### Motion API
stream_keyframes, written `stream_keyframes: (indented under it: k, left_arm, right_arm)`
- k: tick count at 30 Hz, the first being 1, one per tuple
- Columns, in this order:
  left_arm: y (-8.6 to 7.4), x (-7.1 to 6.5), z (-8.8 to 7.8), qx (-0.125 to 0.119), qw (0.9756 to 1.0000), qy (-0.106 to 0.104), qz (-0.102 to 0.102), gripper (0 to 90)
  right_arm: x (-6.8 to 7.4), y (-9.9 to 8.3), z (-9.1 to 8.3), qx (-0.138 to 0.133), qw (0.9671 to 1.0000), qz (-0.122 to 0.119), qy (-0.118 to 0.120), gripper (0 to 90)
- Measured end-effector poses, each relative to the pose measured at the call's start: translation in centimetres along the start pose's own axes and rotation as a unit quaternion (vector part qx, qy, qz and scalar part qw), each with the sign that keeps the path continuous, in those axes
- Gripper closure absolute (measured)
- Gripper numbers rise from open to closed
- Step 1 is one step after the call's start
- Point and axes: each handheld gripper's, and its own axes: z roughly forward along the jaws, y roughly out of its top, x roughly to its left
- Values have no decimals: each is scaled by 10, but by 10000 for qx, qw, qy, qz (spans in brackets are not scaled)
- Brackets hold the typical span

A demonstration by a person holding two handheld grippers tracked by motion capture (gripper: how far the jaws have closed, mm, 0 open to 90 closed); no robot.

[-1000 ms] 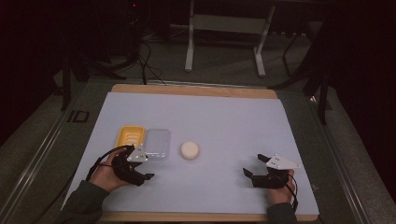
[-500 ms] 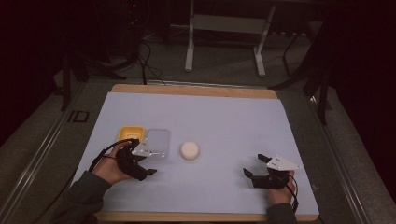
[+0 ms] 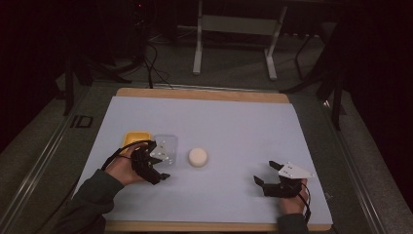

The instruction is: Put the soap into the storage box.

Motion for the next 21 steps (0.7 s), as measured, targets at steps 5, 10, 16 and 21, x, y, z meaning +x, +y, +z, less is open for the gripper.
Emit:
stream_keyframes:
  k: [5,10,16,21]
  left_arm:
    - [8,2,3,82,9999,-20,82,286]
    - [15,4,6,176,9997,-29,167,283]
    - [22,5,9,263,9994,-45,237,284]
    - [27,6,12,331,9991,-67,275,284]
  right_arm:
    - [0,0,0,2,10000,-2,-10,145]
    - [1,0,0,6,10000,-17,-29,145]
    - [1,0,0,-3,10000,-30,-37,145]
    - [1,0,0,-1,10000,-34,-36,145]
